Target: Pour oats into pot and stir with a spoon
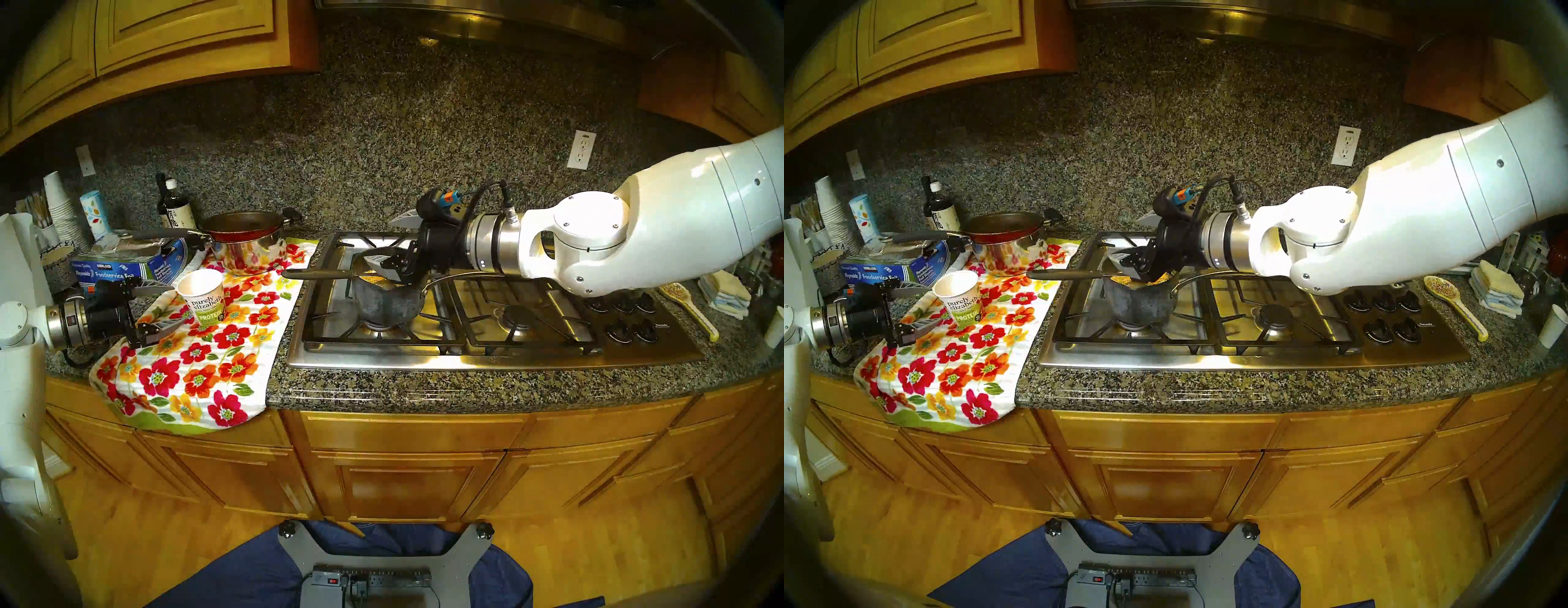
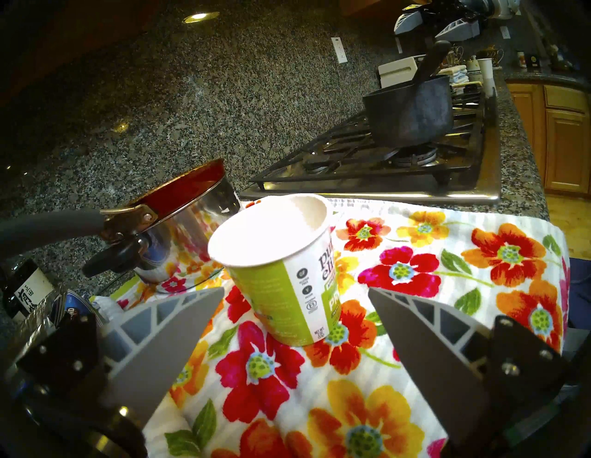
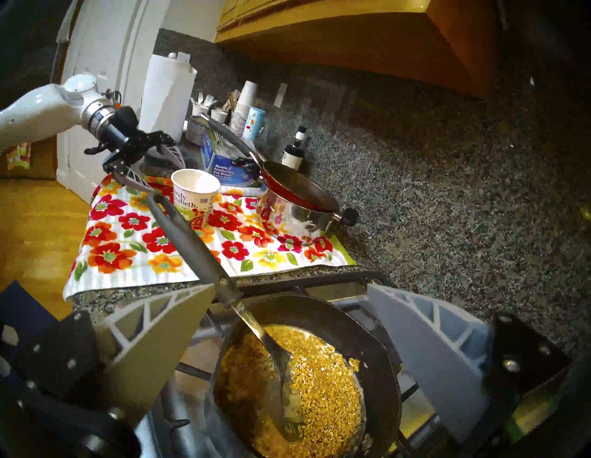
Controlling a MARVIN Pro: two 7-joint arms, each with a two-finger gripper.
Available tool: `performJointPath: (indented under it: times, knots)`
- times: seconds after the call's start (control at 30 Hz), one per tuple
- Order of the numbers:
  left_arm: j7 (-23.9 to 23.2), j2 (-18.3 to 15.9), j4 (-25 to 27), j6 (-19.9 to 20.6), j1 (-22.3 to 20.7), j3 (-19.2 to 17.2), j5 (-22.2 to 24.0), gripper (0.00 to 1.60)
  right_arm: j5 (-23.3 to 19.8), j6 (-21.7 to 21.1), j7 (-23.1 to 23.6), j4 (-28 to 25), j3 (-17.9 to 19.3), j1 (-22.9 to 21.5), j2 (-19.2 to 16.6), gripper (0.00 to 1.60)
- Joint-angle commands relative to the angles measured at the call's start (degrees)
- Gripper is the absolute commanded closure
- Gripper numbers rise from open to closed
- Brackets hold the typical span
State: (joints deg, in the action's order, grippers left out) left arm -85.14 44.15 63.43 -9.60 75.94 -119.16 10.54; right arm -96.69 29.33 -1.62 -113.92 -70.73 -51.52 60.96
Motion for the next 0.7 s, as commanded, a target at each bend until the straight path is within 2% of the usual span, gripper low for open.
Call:
performJointPath:
  times: [0.0, 0.4, 0.67]
  knots:
    - [0.14, -1.14, 0.76, -0.13, -1.21, -0.44, 1.56, 0.00, 2.75, -1.25, -5.52, -1.91, 0.70, -4.36, 2.69, 0.00]
    - [0.14, -1.33, 0.62, -0.21, -1.19, -0.23, 1.93, 0.00, 4.71, -3.72, -13.48, -5.03, 2.43, -3.90, 6.23, 0.00]
    - [0.14, -1.46, 0.56, -0.26, -1.14, -0.07, 2.16, 0.00, 5.35, -4.85, -16.84, -5.69, 4.24, -3.04, 8.48, 0.00]
